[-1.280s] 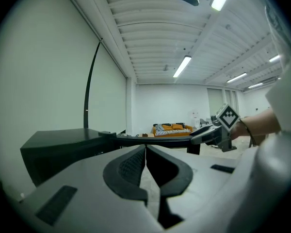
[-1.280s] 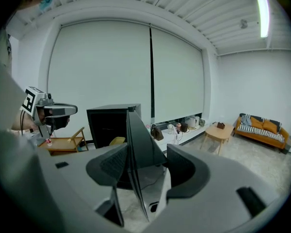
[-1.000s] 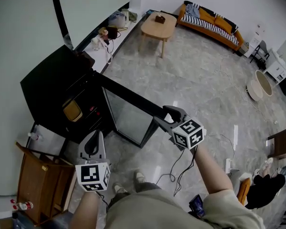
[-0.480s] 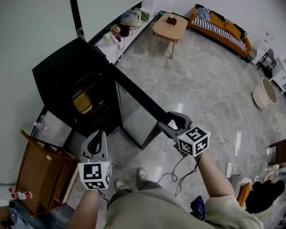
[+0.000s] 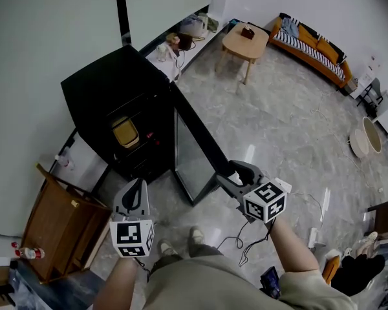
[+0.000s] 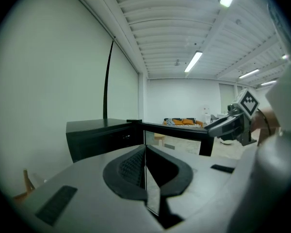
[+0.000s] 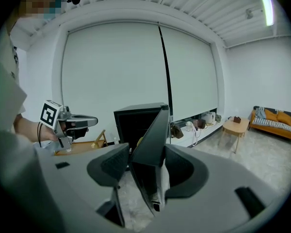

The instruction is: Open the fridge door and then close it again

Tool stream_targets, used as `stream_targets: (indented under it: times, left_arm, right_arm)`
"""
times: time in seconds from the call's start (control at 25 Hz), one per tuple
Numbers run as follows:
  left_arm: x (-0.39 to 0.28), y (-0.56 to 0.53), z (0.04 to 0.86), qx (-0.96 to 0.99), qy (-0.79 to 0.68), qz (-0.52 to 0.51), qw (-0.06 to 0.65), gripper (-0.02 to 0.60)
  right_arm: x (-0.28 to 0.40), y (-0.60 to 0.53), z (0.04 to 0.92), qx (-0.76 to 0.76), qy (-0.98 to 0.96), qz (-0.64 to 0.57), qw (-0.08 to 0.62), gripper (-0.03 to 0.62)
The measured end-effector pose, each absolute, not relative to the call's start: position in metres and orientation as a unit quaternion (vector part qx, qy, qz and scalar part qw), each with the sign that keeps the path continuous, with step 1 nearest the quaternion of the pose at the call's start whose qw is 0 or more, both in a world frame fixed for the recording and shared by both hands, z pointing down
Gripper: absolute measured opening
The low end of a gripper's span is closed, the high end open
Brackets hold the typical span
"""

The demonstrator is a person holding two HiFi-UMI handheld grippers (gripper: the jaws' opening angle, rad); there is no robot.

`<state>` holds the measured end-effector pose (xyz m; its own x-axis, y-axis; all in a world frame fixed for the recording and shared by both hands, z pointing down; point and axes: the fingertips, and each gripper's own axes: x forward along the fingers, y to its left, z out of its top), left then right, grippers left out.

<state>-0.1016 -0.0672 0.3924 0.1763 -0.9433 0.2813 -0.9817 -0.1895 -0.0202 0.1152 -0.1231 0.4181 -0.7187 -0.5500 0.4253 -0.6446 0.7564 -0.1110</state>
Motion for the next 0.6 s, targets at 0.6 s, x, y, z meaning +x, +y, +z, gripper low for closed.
stream_targets:
  times: [0.6]
  left_arm:
    - [-0.165, -0.033, 0.392, 0.731, -0.668, 0.111, 0.087, 0.011]
  right_arm:
    - [0.036, -0.080, 0.415, 0.257, -0.938, 0.128, 0.193, 0.218]
